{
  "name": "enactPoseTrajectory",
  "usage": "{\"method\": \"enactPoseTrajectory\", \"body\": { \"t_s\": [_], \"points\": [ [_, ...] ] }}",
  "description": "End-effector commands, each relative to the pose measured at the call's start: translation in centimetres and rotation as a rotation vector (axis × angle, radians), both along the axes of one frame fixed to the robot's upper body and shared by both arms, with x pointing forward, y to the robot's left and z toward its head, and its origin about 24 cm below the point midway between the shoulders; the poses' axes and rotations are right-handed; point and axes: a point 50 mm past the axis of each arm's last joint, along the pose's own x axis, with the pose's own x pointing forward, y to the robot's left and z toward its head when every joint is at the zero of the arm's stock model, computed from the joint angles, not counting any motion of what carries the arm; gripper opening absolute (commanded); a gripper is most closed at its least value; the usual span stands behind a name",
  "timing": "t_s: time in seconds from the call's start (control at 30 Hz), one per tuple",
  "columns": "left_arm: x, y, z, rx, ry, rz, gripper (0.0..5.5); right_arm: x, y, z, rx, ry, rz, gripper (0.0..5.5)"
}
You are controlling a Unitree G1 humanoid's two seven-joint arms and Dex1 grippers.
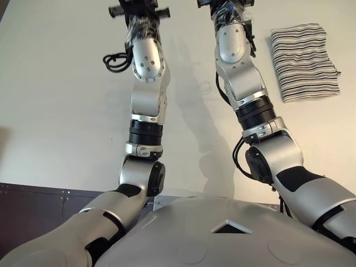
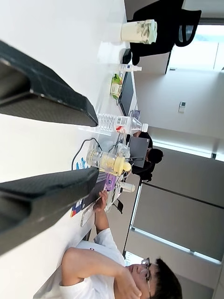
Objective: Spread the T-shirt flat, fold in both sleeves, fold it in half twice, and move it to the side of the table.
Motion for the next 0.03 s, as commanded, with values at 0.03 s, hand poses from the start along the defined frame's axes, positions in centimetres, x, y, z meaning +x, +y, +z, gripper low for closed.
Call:
{"method": "enactPoseTrajectory", "body": {
  "t_s": [0.03],
  "points": [
    [-0.49, -0.6, -0.28, 0.049, -0.003, -0.042, 2.53, -0.6, -0.83, 0.1, 0.033, -0.006, -0.011, 2.44]
  ]
}}
